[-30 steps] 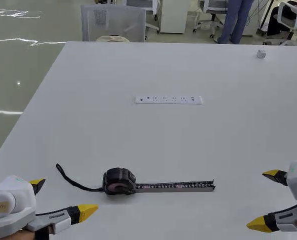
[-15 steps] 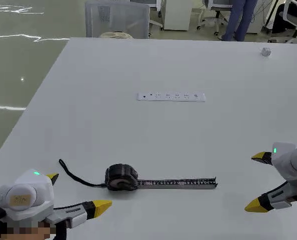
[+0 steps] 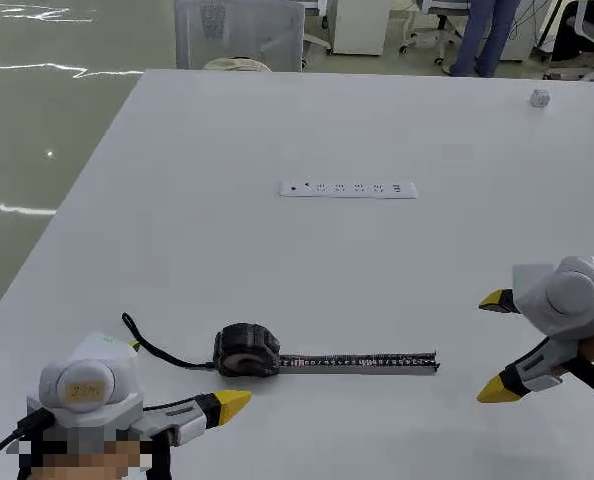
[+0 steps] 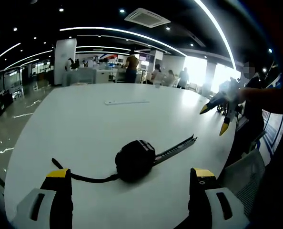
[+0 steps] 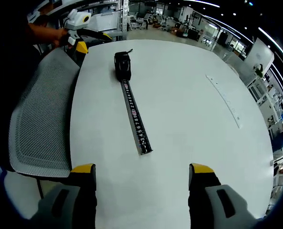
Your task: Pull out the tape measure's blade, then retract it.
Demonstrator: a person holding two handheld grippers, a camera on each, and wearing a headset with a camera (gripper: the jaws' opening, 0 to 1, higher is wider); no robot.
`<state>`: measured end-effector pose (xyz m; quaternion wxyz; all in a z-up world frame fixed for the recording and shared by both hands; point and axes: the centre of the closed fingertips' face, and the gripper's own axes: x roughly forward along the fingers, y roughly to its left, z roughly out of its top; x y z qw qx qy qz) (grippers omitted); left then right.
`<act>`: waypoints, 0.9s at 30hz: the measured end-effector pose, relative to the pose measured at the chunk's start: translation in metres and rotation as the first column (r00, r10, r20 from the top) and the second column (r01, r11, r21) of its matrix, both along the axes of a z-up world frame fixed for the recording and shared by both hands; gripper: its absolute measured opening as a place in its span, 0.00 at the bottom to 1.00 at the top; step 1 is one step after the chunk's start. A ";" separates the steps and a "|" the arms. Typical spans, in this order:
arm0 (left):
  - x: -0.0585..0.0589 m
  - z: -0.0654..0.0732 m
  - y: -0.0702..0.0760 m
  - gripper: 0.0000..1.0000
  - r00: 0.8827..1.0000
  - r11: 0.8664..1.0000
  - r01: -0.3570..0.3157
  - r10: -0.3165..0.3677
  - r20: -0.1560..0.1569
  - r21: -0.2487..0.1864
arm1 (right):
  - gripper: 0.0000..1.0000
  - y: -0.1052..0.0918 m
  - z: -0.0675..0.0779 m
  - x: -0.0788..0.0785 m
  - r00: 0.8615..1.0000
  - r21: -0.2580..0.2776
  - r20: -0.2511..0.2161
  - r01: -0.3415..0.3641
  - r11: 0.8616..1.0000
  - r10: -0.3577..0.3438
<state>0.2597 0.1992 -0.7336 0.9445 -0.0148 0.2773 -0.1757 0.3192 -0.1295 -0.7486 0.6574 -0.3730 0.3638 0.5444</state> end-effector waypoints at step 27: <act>0.019 -0.006 -0.020 1.00 0.997 0.997 -0.076 0.076 0.018 0.019 | 0.66 0.027 -0.031 0.019 0.985 -0.060 -0.094 -0.151 0.987 0.145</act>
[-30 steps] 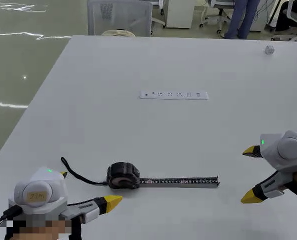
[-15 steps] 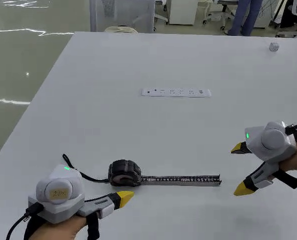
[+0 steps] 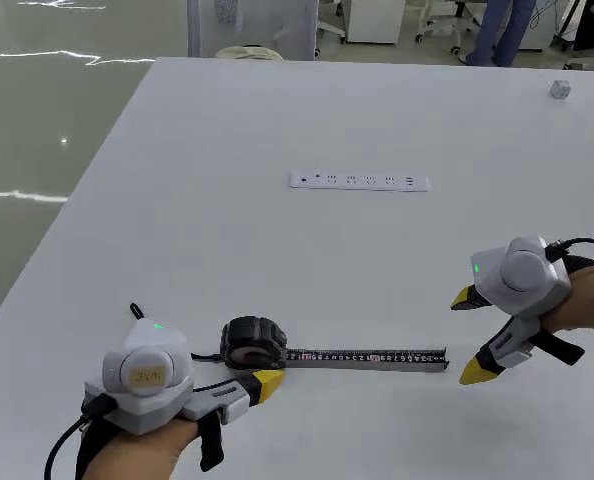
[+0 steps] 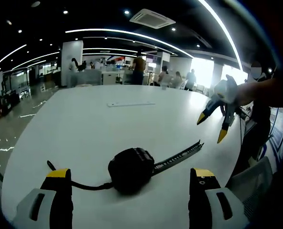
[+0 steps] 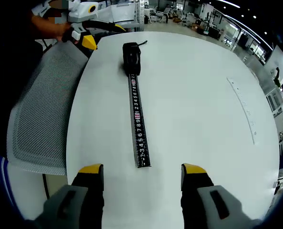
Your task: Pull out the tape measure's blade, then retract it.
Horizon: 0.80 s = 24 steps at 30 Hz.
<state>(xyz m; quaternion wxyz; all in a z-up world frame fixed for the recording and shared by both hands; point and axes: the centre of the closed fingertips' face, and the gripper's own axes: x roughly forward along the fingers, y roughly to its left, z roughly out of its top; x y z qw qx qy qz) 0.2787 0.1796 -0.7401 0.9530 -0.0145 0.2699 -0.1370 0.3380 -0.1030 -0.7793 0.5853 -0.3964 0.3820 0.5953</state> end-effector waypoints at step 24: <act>0.007 -0.010 0.001 1.00 0.999 1.000 -0.031 0.031 -0.020 0.001 | 0.40 0.004 -0.048 0.000 0.996 -0.042 -0.080 -0.036 0.998 0.033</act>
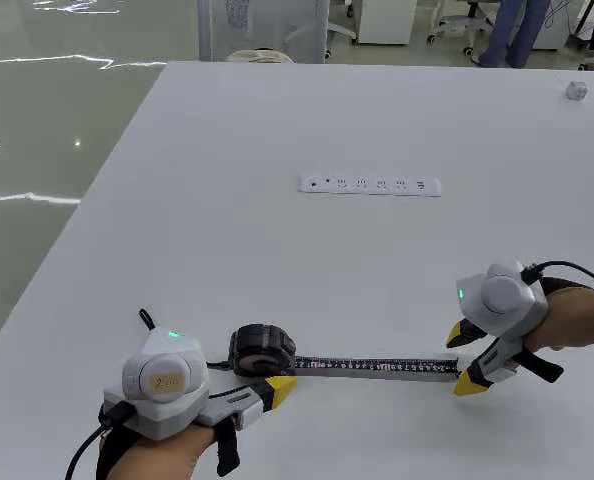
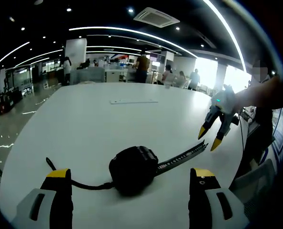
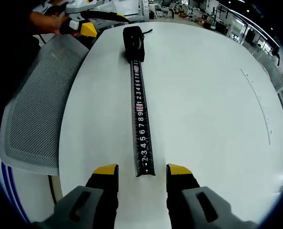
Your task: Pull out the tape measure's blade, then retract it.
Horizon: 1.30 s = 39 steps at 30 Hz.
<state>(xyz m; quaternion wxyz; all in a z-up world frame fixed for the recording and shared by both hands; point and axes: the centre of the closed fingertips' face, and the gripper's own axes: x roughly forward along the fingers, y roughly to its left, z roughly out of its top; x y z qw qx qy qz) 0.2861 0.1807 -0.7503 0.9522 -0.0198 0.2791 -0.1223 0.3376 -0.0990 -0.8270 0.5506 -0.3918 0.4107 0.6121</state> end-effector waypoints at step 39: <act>0.000 -0.009 -0.005 1.00 1.000 0.999 -0.023 0.023 -0.020 -0.023 | 0.16 -0.005 -0.010 0.002 0.999 -0.115 0.041 -0.014 0.993 0.019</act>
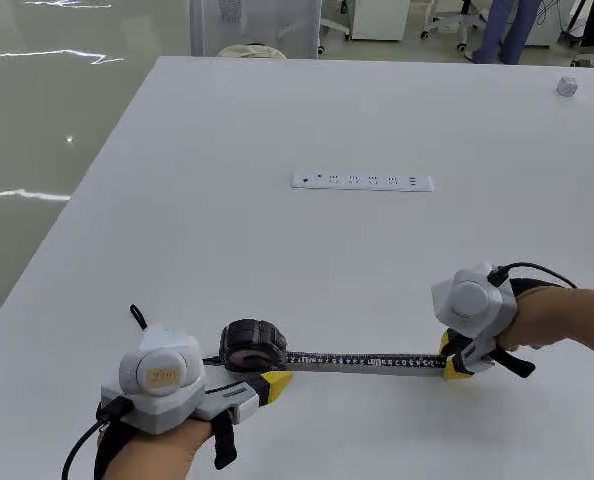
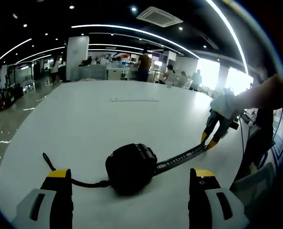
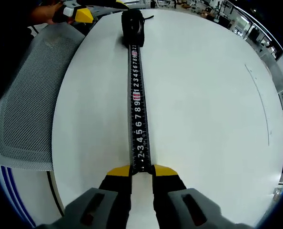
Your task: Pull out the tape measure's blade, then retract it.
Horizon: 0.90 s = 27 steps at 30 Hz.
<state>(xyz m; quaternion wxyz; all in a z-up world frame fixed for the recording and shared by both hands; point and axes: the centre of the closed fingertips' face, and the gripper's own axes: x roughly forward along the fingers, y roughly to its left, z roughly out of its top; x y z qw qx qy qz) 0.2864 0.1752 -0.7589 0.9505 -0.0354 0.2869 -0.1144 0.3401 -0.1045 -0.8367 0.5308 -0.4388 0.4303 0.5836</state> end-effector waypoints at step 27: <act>0.030 -0.028 -0.004 0.93 0.983 0.983 -0.181 0.179 -0.049 -0.023 | 0.15 -0.001 -0.002 0.003 0.998 -0.075 -0.010 0.064 0.995 -0.065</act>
